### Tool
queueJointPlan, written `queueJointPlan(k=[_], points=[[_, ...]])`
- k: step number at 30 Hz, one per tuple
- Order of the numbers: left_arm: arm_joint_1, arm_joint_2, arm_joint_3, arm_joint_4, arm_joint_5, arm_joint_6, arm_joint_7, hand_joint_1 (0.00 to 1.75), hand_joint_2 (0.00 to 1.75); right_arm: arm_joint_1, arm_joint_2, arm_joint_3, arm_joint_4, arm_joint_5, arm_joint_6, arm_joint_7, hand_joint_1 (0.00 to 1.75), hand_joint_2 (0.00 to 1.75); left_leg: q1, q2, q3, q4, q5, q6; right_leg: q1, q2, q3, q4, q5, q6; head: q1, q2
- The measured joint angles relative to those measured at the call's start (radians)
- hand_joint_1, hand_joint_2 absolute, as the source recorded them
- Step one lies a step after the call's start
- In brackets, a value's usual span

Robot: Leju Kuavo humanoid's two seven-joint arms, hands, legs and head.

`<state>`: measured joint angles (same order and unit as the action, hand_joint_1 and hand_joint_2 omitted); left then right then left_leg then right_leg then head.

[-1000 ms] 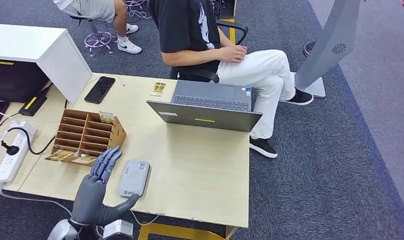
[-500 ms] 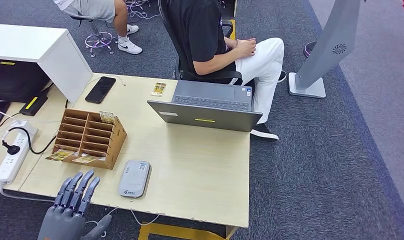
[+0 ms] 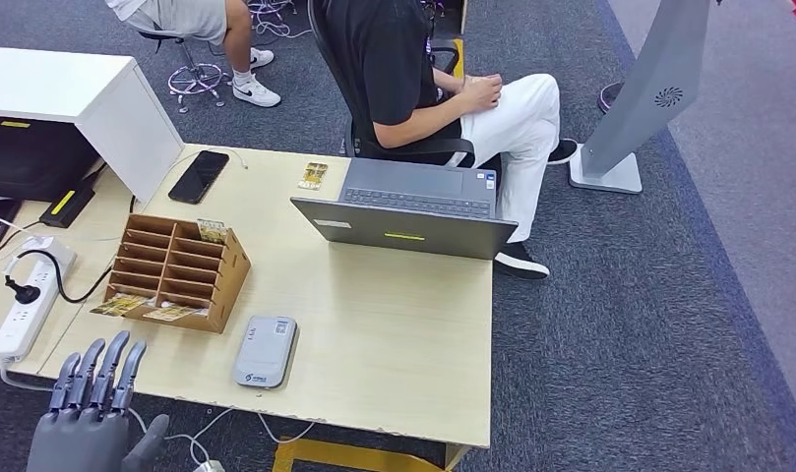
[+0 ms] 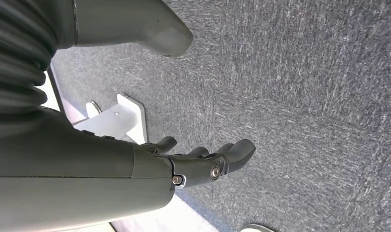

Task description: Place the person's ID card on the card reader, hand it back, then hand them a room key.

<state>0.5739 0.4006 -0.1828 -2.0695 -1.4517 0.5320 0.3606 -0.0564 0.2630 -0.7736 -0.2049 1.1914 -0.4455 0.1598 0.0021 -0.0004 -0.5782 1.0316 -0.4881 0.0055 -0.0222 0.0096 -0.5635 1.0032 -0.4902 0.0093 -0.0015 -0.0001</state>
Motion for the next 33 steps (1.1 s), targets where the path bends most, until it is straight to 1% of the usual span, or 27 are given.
queueJointPlan(k=[2, 4, 9, 13, 17, 22, 24, 27, 33], points=[[-0.002, -0.019, 0.024, 0.008, -0.002, -0.007, 0.002, 0.0, 1.75, 0.0, 0.0, 0.0, 0.0, 0.008, 0.0, 0.004, 0.0, 1.75, 0.0, 0.0, 0.0, 0.0, 0.0, 0.0, 0.0, 0.0, 0.0, 0.0, 0.0, 0.0, 0.0, 0.0], [-0.008, -0.05, 0.062, 0.026, -0.003, -0.004, -0.014, 0.0, 1.75, 0.0, 0.001, 0.0, 0.0, 0.017, 0.0, 0.004, 0.0, 1.75, 0.0, 0.0, 0.0, 0.0, 0.0, 0.0, 0.0, 0.0, 0.0, 0.0, 0.0, 0.0, 0.0, 0.0], [-0.039, -0.165, 0.197, 0.086, -0.025, 0.036, -0.099, 0.0, 1.75, 0.0, 0.001, 0.0, 0.0, 0.039, -0.003, 0.002, 0.0, 1.75, 0.0, 0.0, 0.0, 0.0, 0.0, 0.0, 0.0, 0.0, 0.0, 0.0, 0.0, 0.0, 0.0, 0.0], [-0.076, -0.237, 0.287, 0.139, -0.003, 0.073, -0.194, 0.0, 1.75, -0.001, 0.001, 0.002, 0.0, 0.056, -0.004, 0.002, 0.0, 1.75, 0.0, -0.001, 0.0, 0.0, 0.0, 0.0, 0.0, -0.001, 0.0, 0.0, 0.0, 0.0, 0.0, 0.0], [-0.158, -0.299, 0.365, 0.231, 0.045, 0.139, -0.316, 0.0, 1.75, -0.003, 0.001, 0.013, 0.0, 0.091, -0.004, 0.003, 0.0, 1.75, 0.0, -0.002, 0.0, 0.0, 0.0, 0.0, 0.0, -0.002, 0.001, 0.0, 0.0, 0.0, 0.0, 0.0], [-0.263, -0.356, 0.451, 0.337, 0.08, 0.156, -0.446, 0.0, 1.75, -0.005, 0.001, 0.027, 0.0, 0.106, -0.004, 0.003, 0.0, 1.75, 0.0, -0.003, 0.001, 0.0, 0.001, 0.0, 0.0, -0.003, 0.001, 0.0, 0.001, 0.0, 0.0, 0.0], [-0.296, -0.378, 0.478, 0.364, 0.089, 0.156, -0.485, 0.0, 1.75, -0.006, 0.001, 0.03, 0.0, 0.109, -0.004, 0.002, 0.0, 1.75, 0.0, -0.003, 0.001, 0.0, 0.001, 0.0, 0.0, -0.003, 0.001, 0.0, 0.001, 0.0, 0.0, 0.0], [-0.326, -0.399, 0.498, 0.385, 0.084, 0.156, -0.506, 0.0, 1.75, -0.007, 0.0, 0.032, 0.0, 0.113, -0.004, 0.001, 0.0, 1.75, 0.0, -0.003, 0.0, 0.0, 0.001, 0.0, 0.0, -0.003, 0.001, 0.0, 0.001, 0.0, 0.0, 0.0], [-0.35, -0.416, 0.503, 0.402, 0.081, 0.156, -0.509, 0.0, 1.75, -0.007, 0.0, 0.032, 0.0, 0.113, -0.004, 0.001, 0.0, 1.75, 0.0, -0.003, 0.0, 0.0, 0.001, 0.001, 0.0, -0.003, 0.001, 0.0, 0.0, 0.0, 0.0, 0.0]])
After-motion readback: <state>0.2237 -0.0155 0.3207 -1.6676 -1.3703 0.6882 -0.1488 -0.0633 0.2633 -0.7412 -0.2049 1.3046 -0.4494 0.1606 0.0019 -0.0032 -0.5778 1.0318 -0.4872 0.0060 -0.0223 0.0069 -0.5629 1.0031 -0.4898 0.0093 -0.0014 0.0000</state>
